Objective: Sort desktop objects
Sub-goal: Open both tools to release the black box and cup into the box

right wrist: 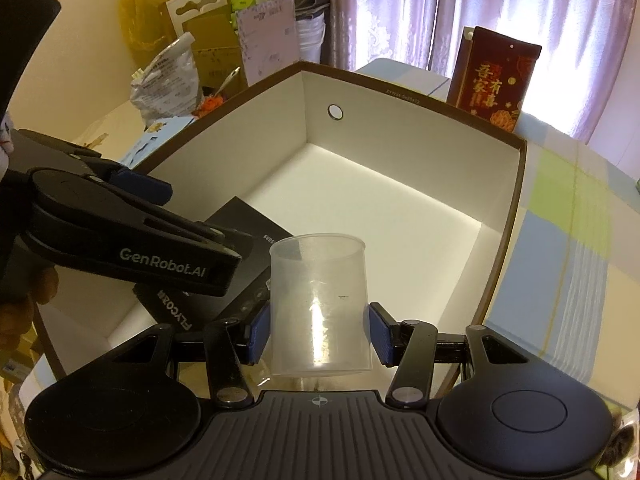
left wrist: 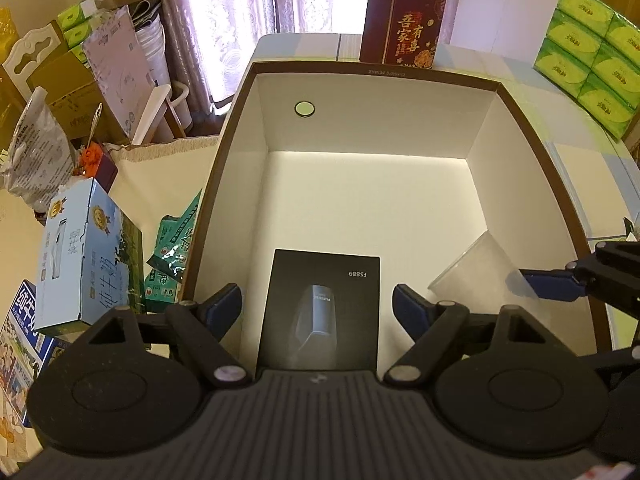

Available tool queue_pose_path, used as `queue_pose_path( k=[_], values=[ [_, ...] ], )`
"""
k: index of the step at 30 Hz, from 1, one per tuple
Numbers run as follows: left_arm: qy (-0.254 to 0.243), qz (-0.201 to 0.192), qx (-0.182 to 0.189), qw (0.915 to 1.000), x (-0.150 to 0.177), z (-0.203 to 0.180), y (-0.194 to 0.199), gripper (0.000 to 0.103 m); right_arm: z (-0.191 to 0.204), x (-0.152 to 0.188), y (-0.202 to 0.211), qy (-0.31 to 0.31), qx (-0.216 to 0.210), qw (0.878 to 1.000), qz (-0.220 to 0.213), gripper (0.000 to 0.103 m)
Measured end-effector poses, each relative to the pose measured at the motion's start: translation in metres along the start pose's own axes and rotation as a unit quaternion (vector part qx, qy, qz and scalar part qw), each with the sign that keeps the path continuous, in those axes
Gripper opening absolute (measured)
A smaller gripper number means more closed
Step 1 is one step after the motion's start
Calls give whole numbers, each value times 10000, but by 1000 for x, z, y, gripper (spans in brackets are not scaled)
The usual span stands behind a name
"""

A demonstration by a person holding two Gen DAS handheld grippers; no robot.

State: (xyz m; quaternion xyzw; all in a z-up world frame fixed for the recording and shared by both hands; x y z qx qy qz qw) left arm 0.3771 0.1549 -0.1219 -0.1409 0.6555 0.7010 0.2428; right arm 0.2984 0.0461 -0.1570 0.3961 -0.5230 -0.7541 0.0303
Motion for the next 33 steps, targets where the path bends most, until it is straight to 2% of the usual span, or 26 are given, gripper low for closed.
queue_pose_path(
  k=[4, 8, 10, 11, 15, 19, 24, 33],
  values=[
    [25, -8, -11, 10000, 0, 2, 2, 80, 1, -1, 0, 0, -38, 10000, -71, 49],
    [48, -69, -51, 10000, 0, 5, 7, 80, 2, -3, 0, 26, -112, 9993, -356, 51],
    [64, -93, -93, 9999, 0, 8, 10, 81, 2, -2, 0, 40, -108, 9989, -461, 74],
    [71, -101, -105, 9999, 1, 9, 12, 81, 2, -1, 2, 53, -71, 9985, -534, 78],
    [99, -110, -65, 9999, 6, 11, 19, 84, 4, 3, 13, 192, -98, 9984, -522, 81],
    [51, -152, -75, 9998, 12, 7, 29, 88, 5, 8, 26, 251, -73, 9985, -471, 94],
    [67, -182, -24, 9998, 19, 3, 42, 92, 4, 13, 40, 165, -26, 9988, -470, 101],
    [141, -369, -46, 9992, 30, 0, 74, 94, 1, 23, 65, 36, 65, 9985, -537, 101]
  ],
)
Point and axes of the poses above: each gripper's, at about its wrist camera, not at the fingertips, and y roughly against the way its jaws point, z to its left, x to its underside, the point moved 2 cm from there along -y, roughly the way its jaws point, and after that the axes turned 7 degrees about -y, right-handed, at the moved point
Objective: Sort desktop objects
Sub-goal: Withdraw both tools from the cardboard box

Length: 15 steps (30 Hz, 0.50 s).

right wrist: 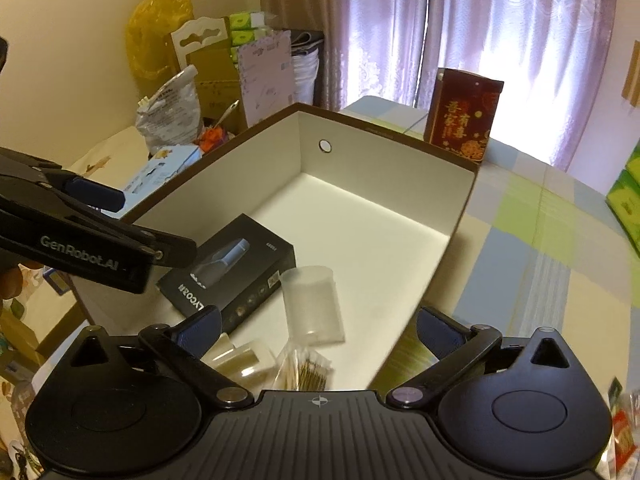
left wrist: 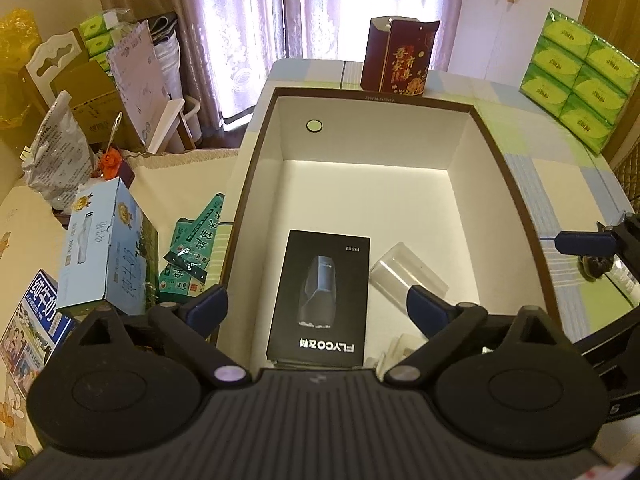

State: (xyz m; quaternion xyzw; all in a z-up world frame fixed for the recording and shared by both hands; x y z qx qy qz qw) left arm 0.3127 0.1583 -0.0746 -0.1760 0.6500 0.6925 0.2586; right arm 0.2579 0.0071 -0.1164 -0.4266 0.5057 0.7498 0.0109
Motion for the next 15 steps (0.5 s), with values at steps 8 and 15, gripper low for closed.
queue_pose_path(
  k=[8, 15],
  values=[
    [-5, -105, 21, 9999, 11, -9, 25, 97, -4, 10, 25, -177, 63, 9998, -64, 101],
    [17, -209, 4, 9998, 22, -17, 44, 98, -6, 19, 47, -331, -25, 9993, -145, 101]
  ],
)
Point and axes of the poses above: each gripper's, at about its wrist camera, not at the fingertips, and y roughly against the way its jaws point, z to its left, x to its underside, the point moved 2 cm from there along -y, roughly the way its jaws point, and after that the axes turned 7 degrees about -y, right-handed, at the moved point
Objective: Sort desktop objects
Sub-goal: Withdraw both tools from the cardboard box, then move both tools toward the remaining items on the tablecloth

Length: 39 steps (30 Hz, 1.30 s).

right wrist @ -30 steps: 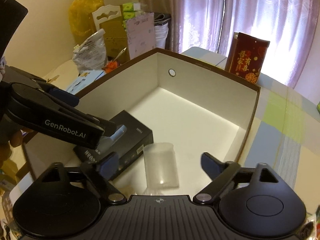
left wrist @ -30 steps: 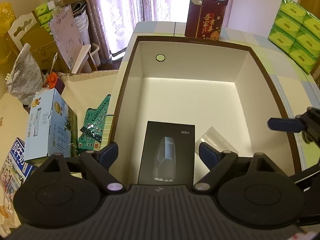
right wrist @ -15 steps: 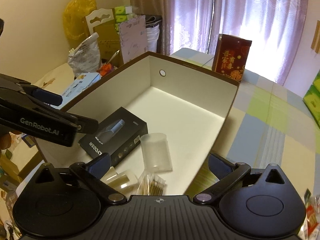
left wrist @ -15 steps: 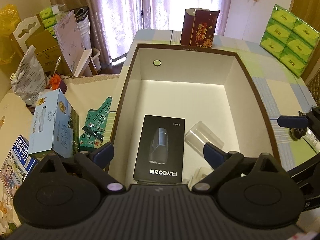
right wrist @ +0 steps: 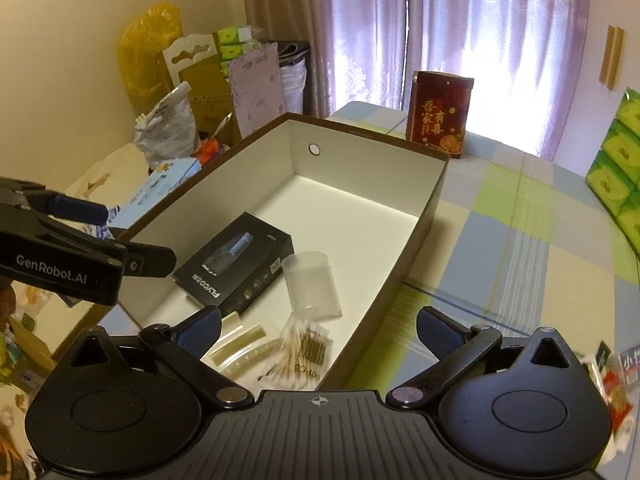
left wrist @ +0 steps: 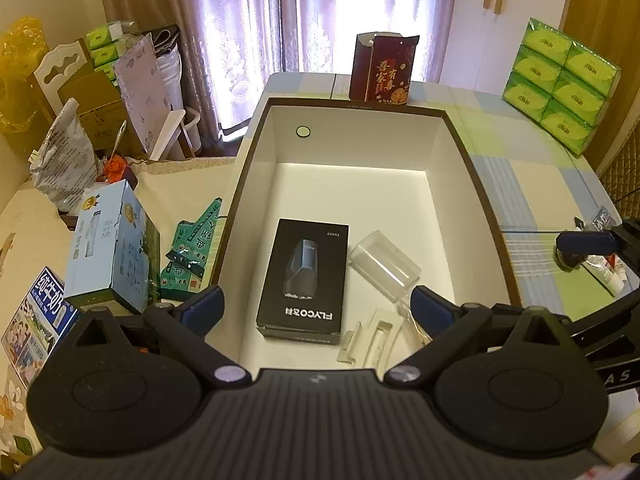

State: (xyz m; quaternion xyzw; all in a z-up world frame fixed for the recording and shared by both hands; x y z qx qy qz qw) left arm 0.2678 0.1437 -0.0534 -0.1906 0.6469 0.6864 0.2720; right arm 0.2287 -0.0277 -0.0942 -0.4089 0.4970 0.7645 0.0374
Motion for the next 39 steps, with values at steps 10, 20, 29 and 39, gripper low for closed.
queue_pose_path(
  k=[10, 20, 29, 39],
  values=[
    [63, -65, -111, 9999, 20, -11, 26, 98, -1, 18, 30, -67, -79, 9999, -34, 101],
    [175, 47, -115, 9998, 42, -29, 38, 98, -4, 37, 45, 5, -192, 9997, 151, 101],
    [224, 209, -83, 9995, 59, -43, 43, 98, -8, 54, 49, -33, -280, 9986, 436, 101],
    [247, 389, -154, 9988, 72, -56, 46, 98, -10, 63, 53, 125, -319, 9975, 625, 101]
  ],
)
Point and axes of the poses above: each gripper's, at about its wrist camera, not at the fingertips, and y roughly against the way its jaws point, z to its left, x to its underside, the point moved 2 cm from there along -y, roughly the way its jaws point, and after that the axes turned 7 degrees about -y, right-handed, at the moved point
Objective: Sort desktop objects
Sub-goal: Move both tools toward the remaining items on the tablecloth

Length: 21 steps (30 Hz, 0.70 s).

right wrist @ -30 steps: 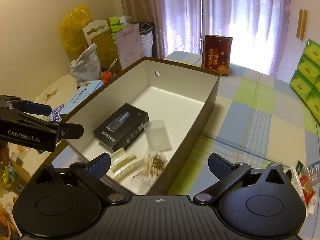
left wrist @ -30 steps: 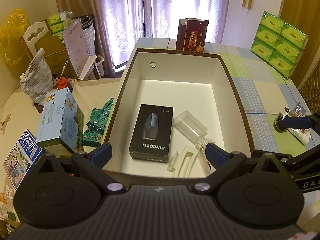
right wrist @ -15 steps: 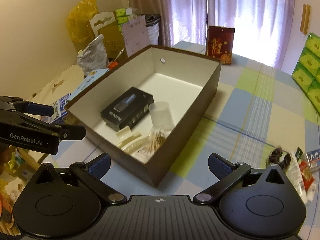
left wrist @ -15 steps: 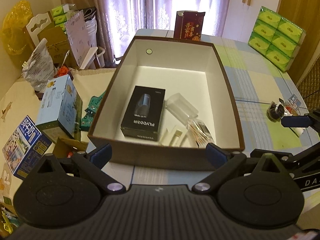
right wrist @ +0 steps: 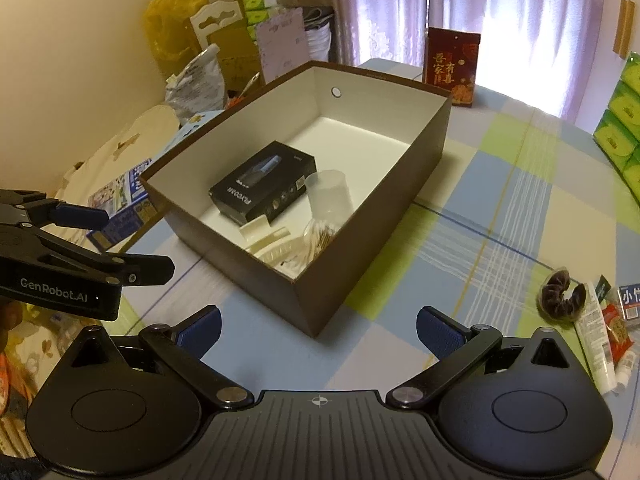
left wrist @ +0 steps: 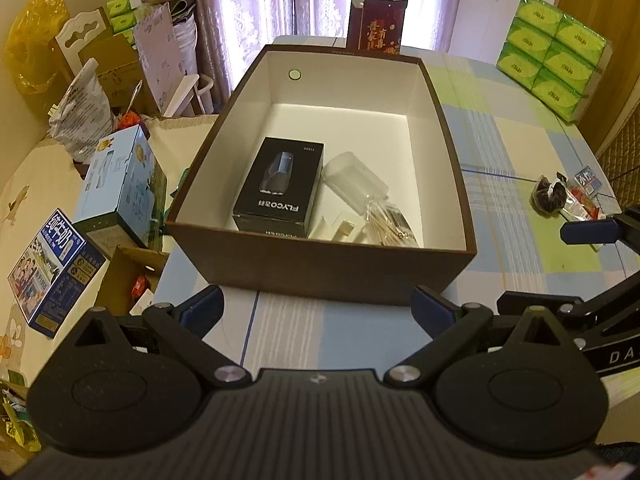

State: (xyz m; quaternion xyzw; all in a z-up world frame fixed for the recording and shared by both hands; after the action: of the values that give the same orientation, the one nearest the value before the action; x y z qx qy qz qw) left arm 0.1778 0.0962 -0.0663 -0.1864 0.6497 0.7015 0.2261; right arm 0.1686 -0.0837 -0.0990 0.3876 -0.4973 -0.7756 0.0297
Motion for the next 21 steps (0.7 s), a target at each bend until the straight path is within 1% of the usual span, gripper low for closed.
queue_pose_path(
  k=[11, 21],
  values=[
    [26, 81, -70, 9999, 2, -19, 2, 98, -16, 7, 7, 59, 7, 9999, 138, 101],
    [10, 129, -40, 9999, 1, -53, -1, 98, -47, 17, 18, 12, 97, 9997, 222, 101]
  ],
)
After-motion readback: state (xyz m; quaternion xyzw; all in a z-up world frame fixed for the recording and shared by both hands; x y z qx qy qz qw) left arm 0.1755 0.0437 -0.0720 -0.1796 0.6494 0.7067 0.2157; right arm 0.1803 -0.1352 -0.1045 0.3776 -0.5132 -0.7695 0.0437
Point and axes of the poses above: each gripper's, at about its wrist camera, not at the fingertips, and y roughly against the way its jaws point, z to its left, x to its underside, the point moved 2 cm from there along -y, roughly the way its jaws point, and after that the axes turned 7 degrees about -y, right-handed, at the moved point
